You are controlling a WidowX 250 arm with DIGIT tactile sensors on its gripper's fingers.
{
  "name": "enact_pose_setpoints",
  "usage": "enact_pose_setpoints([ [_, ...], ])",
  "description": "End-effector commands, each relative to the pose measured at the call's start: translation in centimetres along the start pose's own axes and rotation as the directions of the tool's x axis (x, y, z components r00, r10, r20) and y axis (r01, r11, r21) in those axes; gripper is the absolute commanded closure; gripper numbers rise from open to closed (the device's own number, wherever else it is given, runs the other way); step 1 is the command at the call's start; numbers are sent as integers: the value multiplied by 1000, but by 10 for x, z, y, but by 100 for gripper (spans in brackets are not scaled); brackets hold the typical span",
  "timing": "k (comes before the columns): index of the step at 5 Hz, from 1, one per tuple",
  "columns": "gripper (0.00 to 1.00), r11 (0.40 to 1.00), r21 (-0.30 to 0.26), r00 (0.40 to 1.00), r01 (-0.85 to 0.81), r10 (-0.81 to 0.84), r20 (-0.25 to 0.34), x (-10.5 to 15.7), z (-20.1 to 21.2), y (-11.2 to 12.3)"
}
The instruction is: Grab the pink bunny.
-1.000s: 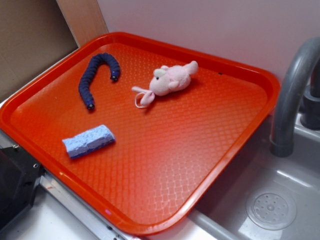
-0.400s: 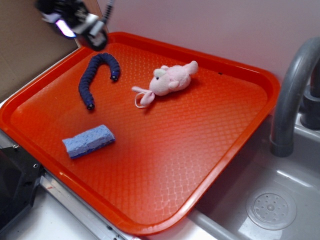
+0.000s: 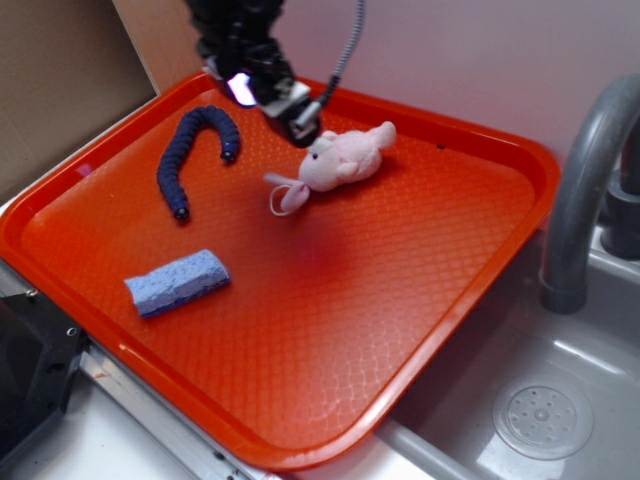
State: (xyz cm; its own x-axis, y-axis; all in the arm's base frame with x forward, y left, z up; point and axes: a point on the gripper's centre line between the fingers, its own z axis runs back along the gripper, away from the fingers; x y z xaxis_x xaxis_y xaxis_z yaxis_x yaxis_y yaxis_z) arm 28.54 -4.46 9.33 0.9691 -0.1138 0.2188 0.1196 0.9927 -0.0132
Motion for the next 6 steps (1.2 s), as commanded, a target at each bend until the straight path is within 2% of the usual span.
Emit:
enact_pose_setpoints([
  [1, 0, 995, 17, 995, 100, -99, -25, 35, -32, -13],
  [2, 0, 990, -6, 987, 141, -141, -78, 34, -55, -17],
  [3, 0, 987, 21, 980, 159, -155, -127, 30, -70, -18],
  [4, 100, 989, 58, 982, 136, -127, -137, 25, -74, -16],
  [5, 100, 989, 44, 981, 142, -135, -139, 24, -61, -13],
  [6, 100, 991, 59, 976, 116, -103, -191, 18, -29, -6],
])
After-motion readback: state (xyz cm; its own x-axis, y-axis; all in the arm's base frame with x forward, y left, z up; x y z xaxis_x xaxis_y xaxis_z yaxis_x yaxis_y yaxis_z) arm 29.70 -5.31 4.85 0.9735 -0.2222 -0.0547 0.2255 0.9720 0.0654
